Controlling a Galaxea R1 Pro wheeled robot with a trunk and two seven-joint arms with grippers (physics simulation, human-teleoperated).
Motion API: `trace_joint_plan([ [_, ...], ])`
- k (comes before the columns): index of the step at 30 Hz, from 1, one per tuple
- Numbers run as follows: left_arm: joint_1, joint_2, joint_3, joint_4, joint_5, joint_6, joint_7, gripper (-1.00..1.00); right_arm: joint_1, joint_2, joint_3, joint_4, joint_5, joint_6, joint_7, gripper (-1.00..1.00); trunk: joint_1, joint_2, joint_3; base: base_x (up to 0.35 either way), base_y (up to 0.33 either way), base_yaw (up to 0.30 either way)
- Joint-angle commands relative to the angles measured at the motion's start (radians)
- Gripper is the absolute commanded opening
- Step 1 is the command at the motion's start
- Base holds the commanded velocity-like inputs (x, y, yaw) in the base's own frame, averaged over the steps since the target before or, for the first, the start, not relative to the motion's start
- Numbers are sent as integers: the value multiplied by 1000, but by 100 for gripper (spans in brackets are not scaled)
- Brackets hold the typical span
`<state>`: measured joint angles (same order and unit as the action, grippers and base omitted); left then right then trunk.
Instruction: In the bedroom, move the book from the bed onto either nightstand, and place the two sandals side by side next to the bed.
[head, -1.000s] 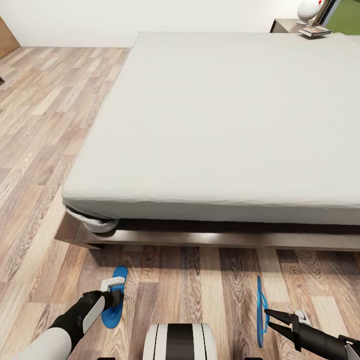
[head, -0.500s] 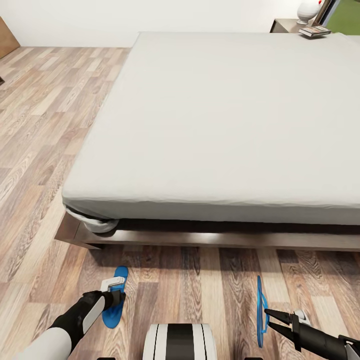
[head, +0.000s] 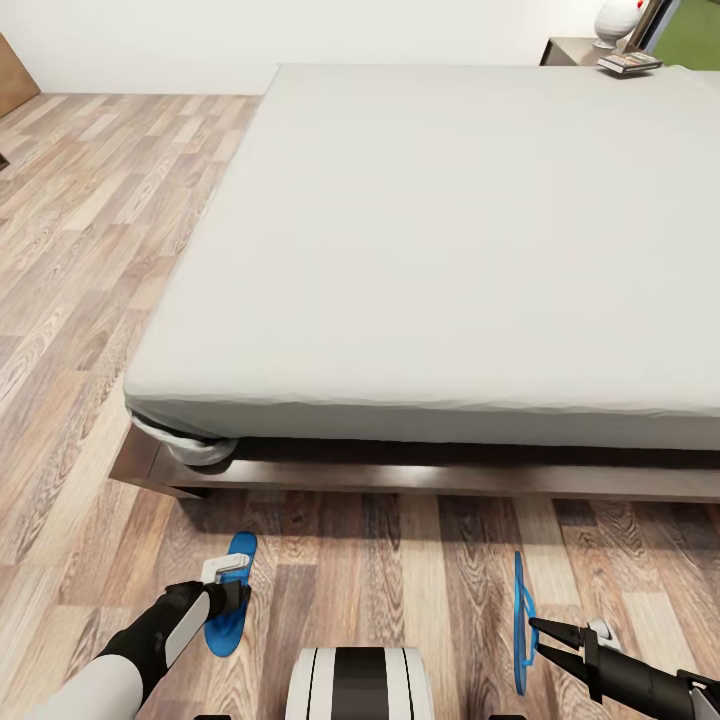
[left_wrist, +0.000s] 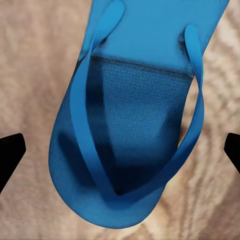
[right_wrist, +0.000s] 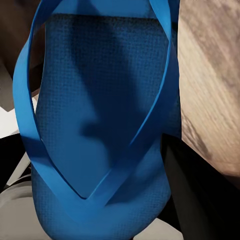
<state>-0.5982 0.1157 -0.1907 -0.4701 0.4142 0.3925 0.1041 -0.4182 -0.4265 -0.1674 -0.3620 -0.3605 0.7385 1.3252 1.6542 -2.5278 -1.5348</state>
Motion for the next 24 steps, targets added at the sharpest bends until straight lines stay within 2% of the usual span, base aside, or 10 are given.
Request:
trace_joint_plan([
  [1,0,1,-8,-2,10,4,9,100,0,0,-1,0,-2,9,1,-100,0,0,-1,0,0,0],
  [3,0,1,-9,-2,11,4,8,100,0,0,-1,0,-2,9,0,-100,0,0,-1,0,0,0],
  [24,0,1,-7,-2,11,7,8,100,-1,0,-1,1,-2,9,0,-100,-10,5,81,0,0,0],
])
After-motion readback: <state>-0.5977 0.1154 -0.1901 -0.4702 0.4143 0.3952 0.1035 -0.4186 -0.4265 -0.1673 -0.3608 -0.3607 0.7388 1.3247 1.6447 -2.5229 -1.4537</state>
